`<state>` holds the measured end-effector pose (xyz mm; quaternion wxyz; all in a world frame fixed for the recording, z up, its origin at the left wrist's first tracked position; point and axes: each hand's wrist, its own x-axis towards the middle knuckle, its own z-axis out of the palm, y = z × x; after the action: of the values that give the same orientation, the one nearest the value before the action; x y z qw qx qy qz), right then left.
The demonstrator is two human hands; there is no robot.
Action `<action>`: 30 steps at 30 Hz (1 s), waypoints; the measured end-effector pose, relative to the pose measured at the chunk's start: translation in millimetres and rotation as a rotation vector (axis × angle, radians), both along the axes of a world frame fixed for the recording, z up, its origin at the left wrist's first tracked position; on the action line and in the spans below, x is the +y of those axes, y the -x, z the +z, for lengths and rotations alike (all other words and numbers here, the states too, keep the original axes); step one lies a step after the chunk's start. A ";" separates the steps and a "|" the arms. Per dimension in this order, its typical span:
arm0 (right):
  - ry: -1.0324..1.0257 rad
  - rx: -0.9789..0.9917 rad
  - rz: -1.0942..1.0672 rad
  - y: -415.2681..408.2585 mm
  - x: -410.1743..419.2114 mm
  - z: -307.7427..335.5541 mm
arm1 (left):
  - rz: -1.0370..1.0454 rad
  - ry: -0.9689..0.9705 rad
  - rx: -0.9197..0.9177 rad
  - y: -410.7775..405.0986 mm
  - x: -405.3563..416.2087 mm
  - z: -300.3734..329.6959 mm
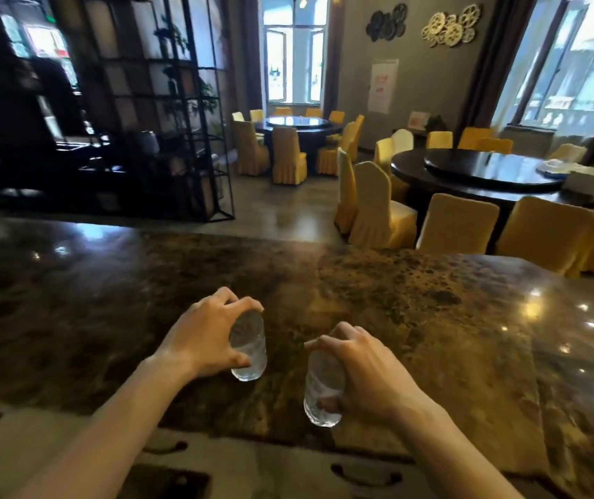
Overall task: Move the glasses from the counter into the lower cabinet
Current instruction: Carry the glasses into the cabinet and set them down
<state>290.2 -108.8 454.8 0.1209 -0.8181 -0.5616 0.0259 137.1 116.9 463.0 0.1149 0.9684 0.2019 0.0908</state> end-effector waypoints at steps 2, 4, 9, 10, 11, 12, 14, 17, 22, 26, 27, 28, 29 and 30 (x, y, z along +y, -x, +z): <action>-0.008 0.017 0.034 24.3 -7.2 -3.0 | 0.047 -0.017 0.010 33.3 -18.9 -6.2; -0.011 0.023 0.065 47.0 -13.3 -6.1 | 0.087 -0.046 0.014 62.3 -34.1 -17.4; -0.010 0.000 0.057 90.2 -29.5 -14.6 | 0.102 -0.028 0.040 117.2 -57.8 -40.0; -0.007 -0.006 0.047 98.0 -33.1 -15.6 | 0.097 -0.026 0.047 126.1 -60.5 -42.2; -0.008 -0.009 0.029 105.2 -36.5 -16.7 | 0.088 -0.024 0.048 134.0 -62.9 -44.6; -0.011 -0.015 0.009 112.6 -40.2 -17.6 | 0.076 -0.019 0.045 141.7 -65.1 -46.7; -0.004 -0.018 -0.043 129.5 -48.1 -19.9 | 0.066 0.000 0.032 159.5 -67.3 -49.6; 0.041 -0.012 -0.109 156.2 -55.8 -24.6 | 0.036 0.024 0.036 185.6 -66.2 -54.4; 0.109 0.040 -0.201 194.2 -68.2 -52.8 | 0.030 0.044 0.035 220.2 -69.0 -77.0; 0.128 0.089 -0.254 219.0 -81.9 -95.2 | 0.023 0.077 0.075 238.0 -78.6 -111.1; 0.124 0.107 -0.265 223.1 -85.8 -106.8 | 0.028 0.090 0.081 240.8 -81.8 -121.7; 0.115 0.125 -0.274 226.9 -89.6 -119.7 | 0.032 0.105 0.082 243.6 -85.3 -133.1; 0.114 0.137 -0.287 229.3 -92.1 -133.0 | 0.040 0.121 0.086 245.2 -88.5 -144.7; 0.119 0.143 -0.294 231.0 -94.0 -146.6 | 0.047 0.138 0.091 245.6 -92.8 -157.0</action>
<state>59.2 -202.8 308.2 0.1144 -0.8933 -0.4231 0.0995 -108.5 24.1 306.0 0.1697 0.9563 0.2354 0.0351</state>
